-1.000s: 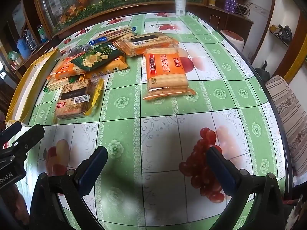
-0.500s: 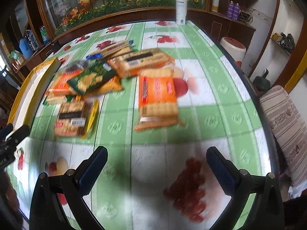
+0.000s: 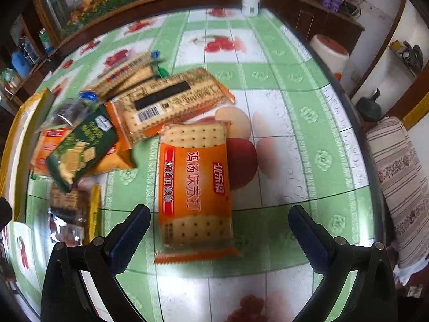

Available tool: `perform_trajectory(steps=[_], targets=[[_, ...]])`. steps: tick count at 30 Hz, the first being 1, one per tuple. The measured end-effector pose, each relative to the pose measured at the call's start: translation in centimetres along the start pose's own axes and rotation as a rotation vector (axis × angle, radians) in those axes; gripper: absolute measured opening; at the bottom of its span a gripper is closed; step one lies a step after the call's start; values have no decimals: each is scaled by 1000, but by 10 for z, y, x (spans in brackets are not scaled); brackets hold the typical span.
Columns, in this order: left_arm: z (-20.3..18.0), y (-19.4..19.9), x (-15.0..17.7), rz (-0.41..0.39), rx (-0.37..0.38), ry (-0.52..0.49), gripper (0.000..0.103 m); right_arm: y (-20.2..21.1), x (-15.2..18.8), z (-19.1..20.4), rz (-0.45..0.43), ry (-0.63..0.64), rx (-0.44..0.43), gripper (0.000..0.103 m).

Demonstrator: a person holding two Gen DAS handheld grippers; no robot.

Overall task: Organize snacks
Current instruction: 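Grasp the orange cracker pack with the right tool while the left tool grasps a clear cracker pack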

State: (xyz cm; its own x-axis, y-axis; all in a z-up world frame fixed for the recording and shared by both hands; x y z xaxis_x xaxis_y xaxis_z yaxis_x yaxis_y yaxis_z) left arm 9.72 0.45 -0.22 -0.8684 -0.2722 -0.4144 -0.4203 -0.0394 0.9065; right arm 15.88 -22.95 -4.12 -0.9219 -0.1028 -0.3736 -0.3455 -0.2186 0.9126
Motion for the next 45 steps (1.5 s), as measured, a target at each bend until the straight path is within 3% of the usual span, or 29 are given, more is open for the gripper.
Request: perform_trajectory(steps=[5,12,18,21,24,31,33,36,37,45], targets=[[-17,-23,4,106,37,47,103,-18,-6,-4,50,14,24,103],[-37,-41,8,168,15,57,103,-25,-8,-11,77,33,14,103],[-48,-49,9,169,-15,28,103,-30,-13,-10,89,52,18,103],[-45,-61,11,223,-13,61,103,-33,-15,-10,97,50,15,103],[-44,-61,11,203,-2,90,103,-35,-18,-10,110,50,17,103],[-49,-69,5,243,-69,80,103,-40,-25,-11,131,74,21,102],[-48,-68,5,246,-87,76,97,-39,-24,-5,130,86,22,94],[-57,-68,0,221,-103,58,79,-34,-22,8,130,112,-9,68],[-60,-68,-1,218,-102,43,78,-33,-23,13,133,121,-15,58],[-62,-66,2,210,-81,5,70,-33,-24,19,134,121,-24,57]])
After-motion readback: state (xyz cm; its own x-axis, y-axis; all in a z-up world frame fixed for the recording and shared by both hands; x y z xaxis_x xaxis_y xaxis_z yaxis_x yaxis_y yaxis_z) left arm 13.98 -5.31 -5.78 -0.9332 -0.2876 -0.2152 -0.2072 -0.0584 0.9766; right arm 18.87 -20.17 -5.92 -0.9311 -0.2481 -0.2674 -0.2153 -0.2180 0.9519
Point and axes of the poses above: each gripper's, at about its wrist camera, not at the fingertips, and y roughly against the way its jaws point, z to its left, x to its underside, the point moved 2 cm from there along -y, roughly the way its jaws point, and after that the axes turned 9 degrees about -x, right-handed, at the moved point
